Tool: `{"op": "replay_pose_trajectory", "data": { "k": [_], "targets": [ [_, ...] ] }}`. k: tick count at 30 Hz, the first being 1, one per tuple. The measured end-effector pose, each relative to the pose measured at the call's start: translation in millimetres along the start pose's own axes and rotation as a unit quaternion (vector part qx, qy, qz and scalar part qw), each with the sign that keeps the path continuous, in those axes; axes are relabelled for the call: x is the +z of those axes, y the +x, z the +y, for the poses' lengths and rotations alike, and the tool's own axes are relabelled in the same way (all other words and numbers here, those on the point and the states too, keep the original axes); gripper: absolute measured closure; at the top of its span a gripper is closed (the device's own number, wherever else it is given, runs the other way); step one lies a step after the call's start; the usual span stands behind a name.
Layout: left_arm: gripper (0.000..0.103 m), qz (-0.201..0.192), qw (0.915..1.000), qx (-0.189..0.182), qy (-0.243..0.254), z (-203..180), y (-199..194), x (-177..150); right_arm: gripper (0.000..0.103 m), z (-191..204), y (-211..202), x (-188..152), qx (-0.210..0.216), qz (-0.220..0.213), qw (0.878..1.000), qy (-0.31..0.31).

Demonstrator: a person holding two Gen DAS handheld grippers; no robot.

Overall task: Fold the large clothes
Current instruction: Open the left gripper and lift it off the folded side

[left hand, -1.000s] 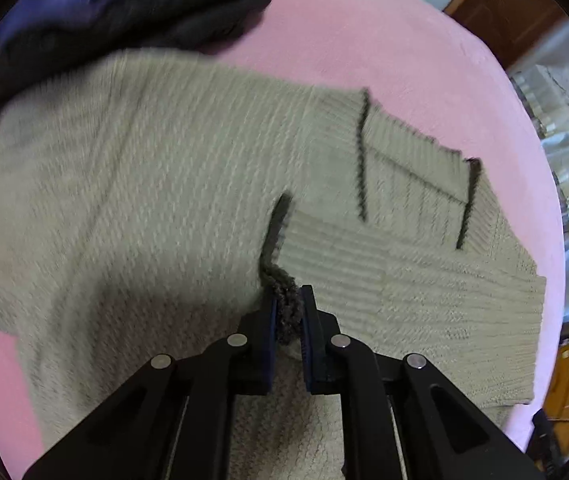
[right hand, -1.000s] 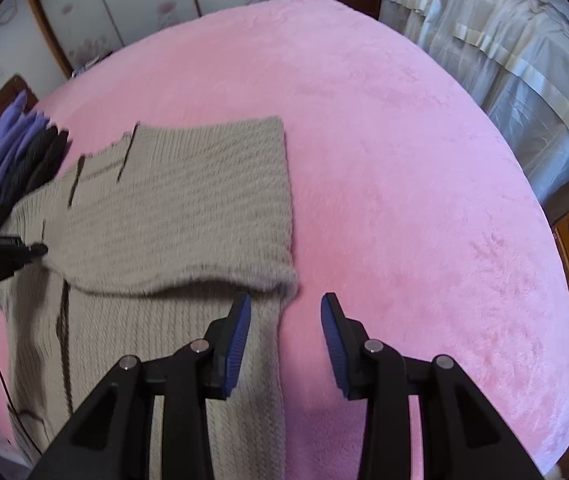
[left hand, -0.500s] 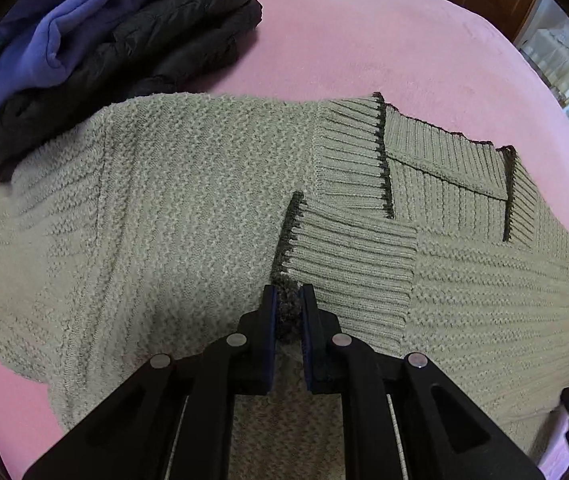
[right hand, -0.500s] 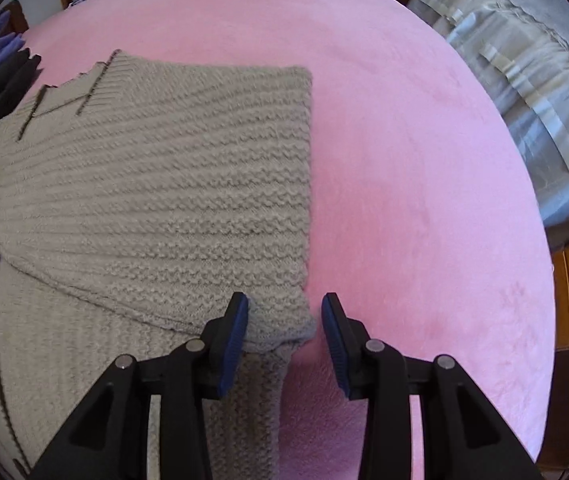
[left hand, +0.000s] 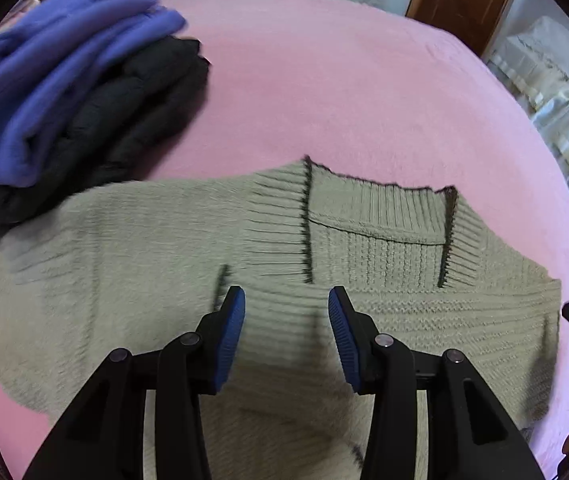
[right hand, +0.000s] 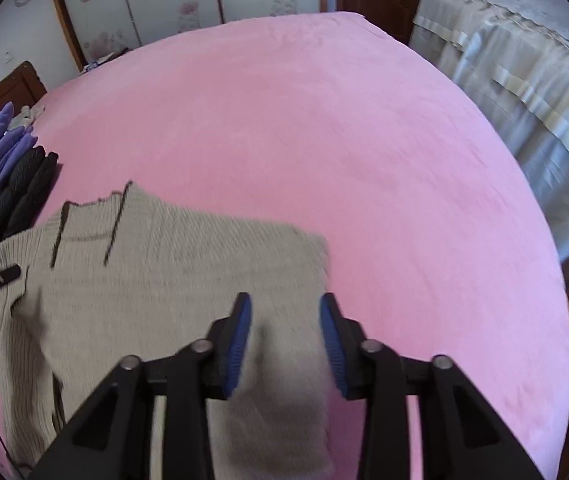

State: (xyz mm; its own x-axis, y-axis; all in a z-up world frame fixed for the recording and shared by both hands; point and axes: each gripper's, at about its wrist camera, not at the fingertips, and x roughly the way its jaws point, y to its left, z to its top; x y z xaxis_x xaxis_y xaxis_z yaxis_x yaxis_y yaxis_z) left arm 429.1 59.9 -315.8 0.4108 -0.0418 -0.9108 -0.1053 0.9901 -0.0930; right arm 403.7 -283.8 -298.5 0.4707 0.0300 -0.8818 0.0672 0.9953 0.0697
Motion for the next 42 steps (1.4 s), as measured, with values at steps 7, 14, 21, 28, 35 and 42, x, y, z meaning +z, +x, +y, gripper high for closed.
{"op": "replay_pose_trajectory", "data": {
  "k": [7, 14, 21, 28, 35, 42],
  "targets": [
    [0.064, 0.031, 0.9990, 0.031, -0.006, 1, 46, 3, 0.094, -13, 62, 8, -0.024, 0.057, 0.998, 0.009],
    [0.049, 0.050, 0.9980, 0.040, -0.004, -12, 31, 8, 0.093, -13, 44, 5, 0.010, 0.070, 0.997, 0.037],
    [0.023, 0.016, 0.9996, 0.024, -0.006, -26, -41, -8, 0.091, -4, -19, -23, 0.048, 0.067, 0.996, 0.031],
    [0.020, 0.005, 0.9998, 0.009, -0.015, -43, -105, -35, 0.091, 0, -74, -45, 0.089, 0.078, 0.993, 0.022],
    [0.020, -0.008, 0.9980, -0.016, -0.061, -59, -161, -63, 0.091, 14, -122, -44, 0.124, 0.073, 0.990, -0.003],
    [0.020, -0.046, 0.9958, -0.022, -0.076, -66, -221, -92, 0.091, 26, -166, -37, 0.143, 0.061, 0.987, -0.033]
  ]
}}
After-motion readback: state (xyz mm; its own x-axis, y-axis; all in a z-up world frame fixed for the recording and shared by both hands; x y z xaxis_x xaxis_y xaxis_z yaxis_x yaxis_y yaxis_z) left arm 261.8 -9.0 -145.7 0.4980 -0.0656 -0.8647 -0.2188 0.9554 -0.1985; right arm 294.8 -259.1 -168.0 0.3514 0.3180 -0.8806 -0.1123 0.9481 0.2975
